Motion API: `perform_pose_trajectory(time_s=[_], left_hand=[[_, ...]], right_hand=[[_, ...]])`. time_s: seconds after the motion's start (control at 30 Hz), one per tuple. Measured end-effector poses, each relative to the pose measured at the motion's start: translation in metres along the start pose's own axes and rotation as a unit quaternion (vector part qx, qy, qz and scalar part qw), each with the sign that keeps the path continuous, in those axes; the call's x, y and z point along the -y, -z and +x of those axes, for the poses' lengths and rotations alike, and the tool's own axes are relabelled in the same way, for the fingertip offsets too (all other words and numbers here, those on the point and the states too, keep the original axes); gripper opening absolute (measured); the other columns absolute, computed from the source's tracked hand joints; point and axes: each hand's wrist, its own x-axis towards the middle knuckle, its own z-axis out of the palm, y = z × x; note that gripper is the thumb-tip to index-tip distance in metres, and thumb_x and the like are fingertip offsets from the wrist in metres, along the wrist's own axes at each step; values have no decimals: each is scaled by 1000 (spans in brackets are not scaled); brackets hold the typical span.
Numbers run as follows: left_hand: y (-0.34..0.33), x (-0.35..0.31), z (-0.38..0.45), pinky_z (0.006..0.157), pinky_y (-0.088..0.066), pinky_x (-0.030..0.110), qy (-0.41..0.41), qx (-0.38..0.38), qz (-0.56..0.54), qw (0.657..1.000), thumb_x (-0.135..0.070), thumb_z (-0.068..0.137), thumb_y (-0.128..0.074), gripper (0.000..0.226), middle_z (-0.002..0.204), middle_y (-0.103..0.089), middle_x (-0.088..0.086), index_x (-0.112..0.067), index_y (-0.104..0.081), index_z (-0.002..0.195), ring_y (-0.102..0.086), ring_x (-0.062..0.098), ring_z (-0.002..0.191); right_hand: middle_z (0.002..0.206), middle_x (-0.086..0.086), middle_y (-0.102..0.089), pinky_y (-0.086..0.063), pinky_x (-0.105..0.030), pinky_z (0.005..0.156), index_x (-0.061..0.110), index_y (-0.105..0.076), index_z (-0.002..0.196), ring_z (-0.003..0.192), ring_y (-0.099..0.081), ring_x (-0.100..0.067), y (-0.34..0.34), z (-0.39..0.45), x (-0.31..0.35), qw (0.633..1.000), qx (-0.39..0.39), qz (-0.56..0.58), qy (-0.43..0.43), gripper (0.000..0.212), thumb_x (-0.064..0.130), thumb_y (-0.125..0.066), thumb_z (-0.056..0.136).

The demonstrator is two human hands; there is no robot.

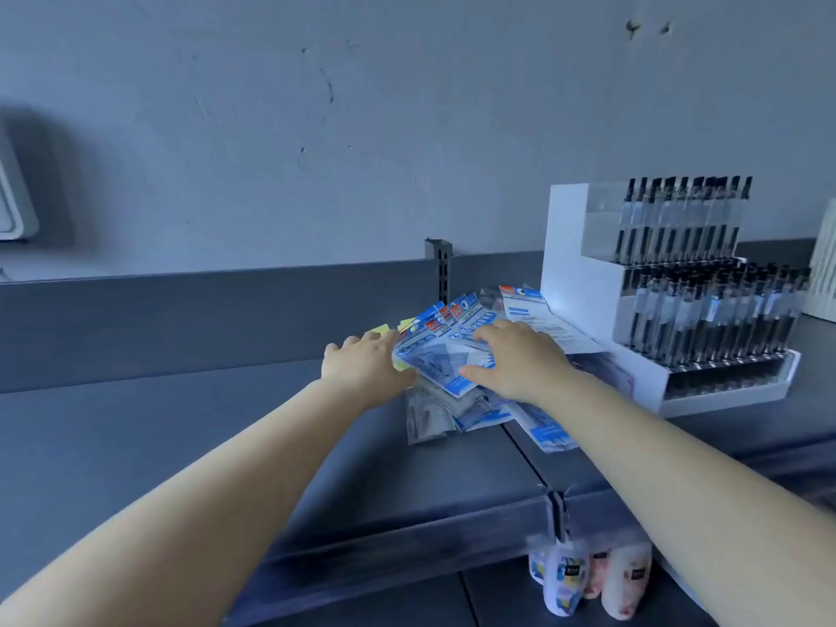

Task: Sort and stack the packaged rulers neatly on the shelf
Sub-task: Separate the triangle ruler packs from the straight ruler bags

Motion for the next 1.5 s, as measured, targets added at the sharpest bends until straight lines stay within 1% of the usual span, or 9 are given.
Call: perform_pose_trajectory(time_s=[0.13, 0.33, 0.5, 0.73, 1.0, 1.23, 1.33, 1.4, 1.5], left_hand=[[-10, 3, 11, 102, -30, 38, 11, 46, -18, 999, -60, 88, -40, 57, 137, -48, 0, -28, -40, 135, -40, 25, 128], [-27, 3, 20, 97, -32, 39, 69, 88, -16, 994, -77, 79, -35, 70, 125, -53, 1, -18, -59, 107, -40, 24, 122], [-32, 5, 24, 98, -29, 37, 99, 90, -112, 985, -68, 83, -44, 57, 121, -54, 1, -17, -61, 102, -41, 24, 119], [-31, -4, 27, 97, -27, 34, 162, 100, -223, 956, -49, 84, -53, 44, 122, -57, -1, -23, -58, 118, -44, 24, 119], [-25, -25, 27, 105, -22, 36, 201, 111, -215, 949, -72, 78, -44, 79, 138, -43, 4, -17, -42, 135, -30, 25, 132], [-27, -16, 28, 104, -25, 35, 197, 108, -207, 952, -71, 69, -61, 81, 134, -48, 2, -20, -46, 130, -35, 25, 129], [-24, -2, 29, 91, -38, 30, 205, 89, -325, 919, -54, 59, -78, 57, 104, -60, -1, -17, -59, 99, -53, 22, 101], [-19, 6, 26, 63, -41, 25, 203, 51, -436, 875, -28, 70, -80, 28, 76, -57, 1, -14, -56, 76, -51, 16, 66], [-7, 17, 15, 45, -42, 22, 211, 30, -553, 806, -10, 81, -72, 21, 66, -57, 4, -12, -53, 70, -49, 15, 49]], right_hand=[[118, -6, -56, -39, -32, 79, 12, -57, 107, 112, -51, -26, -8, 11, 9, 994, -16, -86, -57, 59, 65, -46, 85], [122, -6, -54, -41, -34, 85, 12, -55, 113, 116, -49, -27, -15, 25, 21, 989, 9, -85, -120, 68, 71, -51, 78], [77, 2, -49, -33, -25, 55, 17, -40, 67, 81, -52, -25, -19, 30, 16, 988, 9, 25, -151, 48, 56, -66, 76], [112, -5, -62, -42, -29, 75, 16, -62, 98, 100, -57, -26, -26, 25, 9, 972, -118, 153, -134, 14, 9, -54, 89], [84, 0, -51, -35, -26, 65, 14, -50, 86, 78, -47, -22, -7, 25, -5, 811, -291, 462, -210, 10, 4, -48, 89], [88, -4, -50, -43, -24, 47, 17, -46, 84, 60, -49, -18, -12, 28, -12, 617, -232, 693, -292, 17, 1, -49, 91], [103, -8, -51, -45, -27, 54, 14, -46, 102, 62, -52, -16, -14, 25, -6, 597, -222, 719, -279, 17, 1, -50, 92], [108, -9, -50, -47, -27, 50, 14, -47, 103, 68, -54, -16, -12, 21, 0, 585, -211, 738, -262, 20, -2, -52, 91], [108, -9, -47, -51, -24, 40, 14, -48, 91, 79, -57, -21, -8, 16, 10, 564, -190, 772, -223, 22, -8, -49, 91]])
